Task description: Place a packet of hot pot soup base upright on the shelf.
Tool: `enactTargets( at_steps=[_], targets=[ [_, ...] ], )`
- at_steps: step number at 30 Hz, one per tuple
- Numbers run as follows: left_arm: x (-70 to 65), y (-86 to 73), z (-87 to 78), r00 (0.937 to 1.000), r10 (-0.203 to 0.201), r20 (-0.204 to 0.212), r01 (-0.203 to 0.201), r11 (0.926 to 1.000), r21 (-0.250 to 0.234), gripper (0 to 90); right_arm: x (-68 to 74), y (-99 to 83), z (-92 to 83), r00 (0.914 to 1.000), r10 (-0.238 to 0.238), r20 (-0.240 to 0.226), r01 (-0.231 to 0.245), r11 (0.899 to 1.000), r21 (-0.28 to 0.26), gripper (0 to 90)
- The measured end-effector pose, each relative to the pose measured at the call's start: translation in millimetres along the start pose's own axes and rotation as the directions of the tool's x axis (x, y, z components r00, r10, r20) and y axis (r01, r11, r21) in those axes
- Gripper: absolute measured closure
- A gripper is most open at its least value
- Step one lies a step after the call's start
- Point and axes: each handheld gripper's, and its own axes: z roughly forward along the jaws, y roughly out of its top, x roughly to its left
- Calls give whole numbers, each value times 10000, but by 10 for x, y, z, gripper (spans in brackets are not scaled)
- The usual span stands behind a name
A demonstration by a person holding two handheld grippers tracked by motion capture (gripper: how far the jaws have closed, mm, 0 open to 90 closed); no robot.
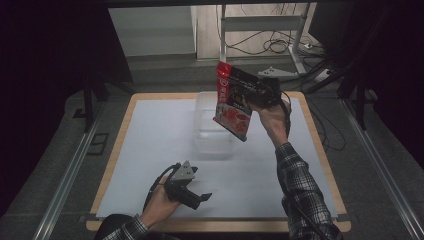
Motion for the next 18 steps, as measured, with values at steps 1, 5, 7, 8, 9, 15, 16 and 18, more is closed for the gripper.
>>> enactTargets(
  at_steps=[1,5,7,8,9,15,16,18],
  targets=[
    [0,0,0,10000,0,0,0,10000,0,0,14,-1,23,10000,-23,-25,23,10000,-12,769],
    [8,-7,4,10000,-28,-30,28,10000,6,0,54,-4,82,9999,-51,-102,50,10000,-48,769],
    [8,-9,8,10000,-28,-45,28,10000,26,0,94,-12,137,9998,-144,-161,143,9999,-55,770],
    [8,-9,9,10000,-25,-44,26,10000,34,0,107,-16,155,9997,-174,-173,173,9998,-63,769],
    [8,-9,9,10000,-25,-44,26,10000,34,0,107,-16,155,9997,-174,-173,173,9998,-63,769],
    [9,-11,12,10000,-13,-49,14,10000,81,0,192,-64,276,9990,-306,-318,308,9995,46,769],
    [9,-12,14,10000,-16,-51,16,10000,92,0,202,-72,293,9990,-302,-336,305,9995,60,769],
    [12,-15,16,10000,-12,-55,13,9999,112,0,238,-109,359,9984,-373,-422,379,9992,146,769]
  ],
)
